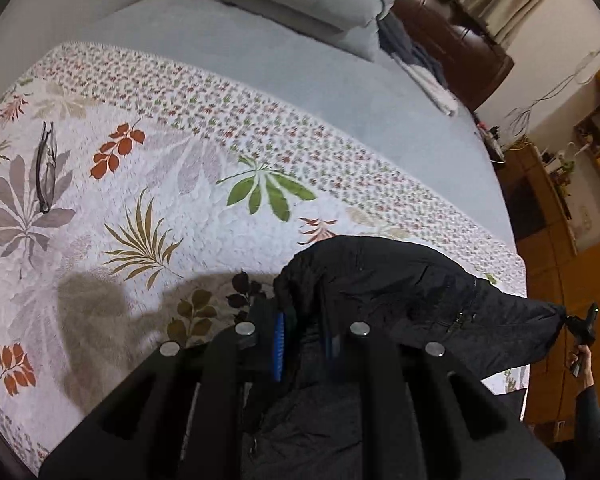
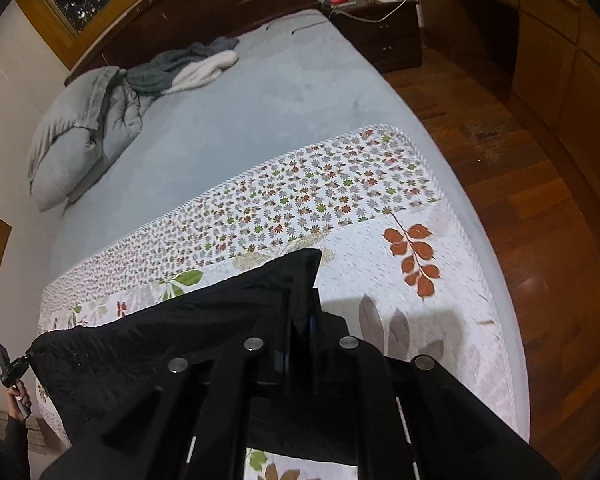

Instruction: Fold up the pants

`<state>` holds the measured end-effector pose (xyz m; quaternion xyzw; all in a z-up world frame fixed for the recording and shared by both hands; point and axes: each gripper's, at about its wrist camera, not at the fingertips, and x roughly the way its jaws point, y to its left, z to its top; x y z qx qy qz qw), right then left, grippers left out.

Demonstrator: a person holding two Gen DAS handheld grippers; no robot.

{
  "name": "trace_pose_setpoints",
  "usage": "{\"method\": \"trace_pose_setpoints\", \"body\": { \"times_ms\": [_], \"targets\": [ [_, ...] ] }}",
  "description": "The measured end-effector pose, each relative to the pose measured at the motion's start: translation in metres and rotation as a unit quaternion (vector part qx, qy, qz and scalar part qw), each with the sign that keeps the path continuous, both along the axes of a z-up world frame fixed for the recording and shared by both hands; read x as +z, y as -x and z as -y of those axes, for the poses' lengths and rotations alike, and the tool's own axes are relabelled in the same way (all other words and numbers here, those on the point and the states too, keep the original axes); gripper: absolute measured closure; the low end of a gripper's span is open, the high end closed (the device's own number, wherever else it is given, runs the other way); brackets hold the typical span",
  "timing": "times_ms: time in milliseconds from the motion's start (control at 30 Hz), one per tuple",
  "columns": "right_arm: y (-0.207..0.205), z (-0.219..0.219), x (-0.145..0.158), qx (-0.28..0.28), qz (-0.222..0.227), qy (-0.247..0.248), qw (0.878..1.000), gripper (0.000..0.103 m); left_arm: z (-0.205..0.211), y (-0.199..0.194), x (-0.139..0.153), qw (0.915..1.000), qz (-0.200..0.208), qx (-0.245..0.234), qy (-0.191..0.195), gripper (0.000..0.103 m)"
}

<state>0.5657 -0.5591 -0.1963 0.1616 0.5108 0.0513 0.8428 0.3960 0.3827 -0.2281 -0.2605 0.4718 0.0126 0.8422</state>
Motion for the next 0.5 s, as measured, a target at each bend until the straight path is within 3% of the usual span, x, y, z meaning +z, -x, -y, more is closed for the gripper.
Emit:
{"method": "trace_pose_setpoints", "body": {
  "times_ms": [500],
  "targets": [
    [0.105, 0.029, 0.009, -0.041, 0.025, -0.020, 0.999, 0.096, 0.015, 0.080, 0.040, 0.9993, 0.035, 0.006, 0.014, 0.091]
  ]
}}
